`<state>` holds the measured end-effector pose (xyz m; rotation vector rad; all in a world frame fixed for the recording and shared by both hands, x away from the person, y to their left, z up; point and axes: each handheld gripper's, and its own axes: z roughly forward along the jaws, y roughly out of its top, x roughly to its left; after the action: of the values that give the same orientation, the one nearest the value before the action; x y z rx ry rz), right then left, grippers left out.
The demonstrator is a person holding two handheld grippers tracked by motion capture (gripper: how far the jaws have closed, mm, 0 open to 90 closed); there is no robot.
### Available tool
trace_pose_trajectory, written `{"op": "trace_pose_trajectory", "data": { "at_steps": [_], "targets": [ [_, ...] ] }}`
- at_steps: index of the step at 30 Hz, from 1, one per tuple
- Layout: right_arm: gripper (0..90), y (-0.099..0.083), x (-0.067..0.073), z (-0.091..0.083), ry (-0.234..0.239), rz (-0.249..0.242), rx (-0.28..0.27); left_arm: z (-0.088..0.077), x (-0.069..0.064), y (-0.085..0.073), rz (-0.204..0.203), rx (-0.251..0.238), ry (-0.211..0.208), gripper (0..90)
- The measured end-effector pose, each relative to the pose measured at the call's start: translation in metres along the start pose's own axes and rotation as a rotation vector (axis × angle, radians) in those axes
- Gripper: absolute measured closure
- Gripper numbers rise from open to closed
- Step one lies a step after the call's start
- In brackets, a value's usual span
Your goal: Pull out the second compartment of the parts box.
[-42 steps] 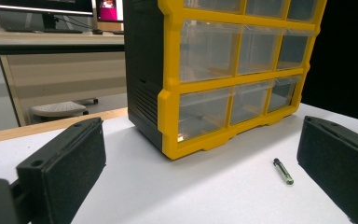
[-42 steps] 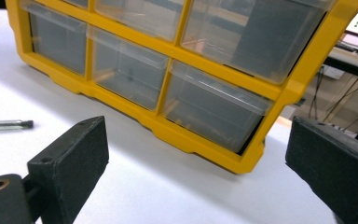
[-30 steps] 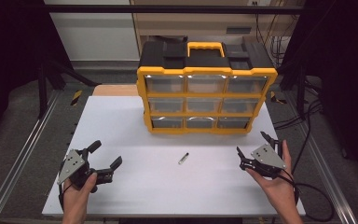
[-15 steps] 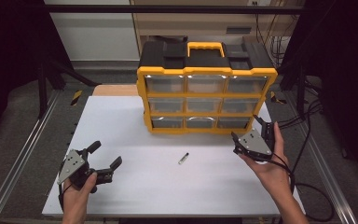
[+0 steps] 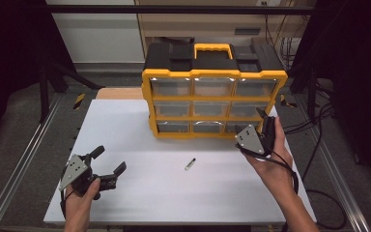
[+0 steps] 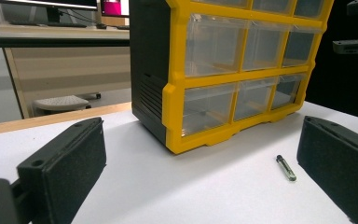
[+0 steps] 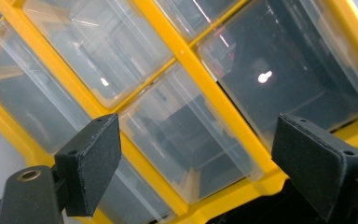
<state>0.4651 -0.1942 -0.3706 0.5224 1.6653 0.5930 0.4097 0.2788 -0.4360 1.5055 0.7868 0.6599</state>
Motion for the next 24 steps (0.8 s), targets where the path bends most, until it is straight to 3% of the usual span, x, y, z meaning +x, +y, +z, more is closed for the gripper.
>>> {"op": "trace_pose_trajectory", "data": {
  "at_steps": [24],
  "targets": [
    [27.1,0.037,0.001,0.014,-0.062,-0.146,-0.030,0.000,0.001,0.000,-0.009,0.000,0.002,1.3]
  ]
}}
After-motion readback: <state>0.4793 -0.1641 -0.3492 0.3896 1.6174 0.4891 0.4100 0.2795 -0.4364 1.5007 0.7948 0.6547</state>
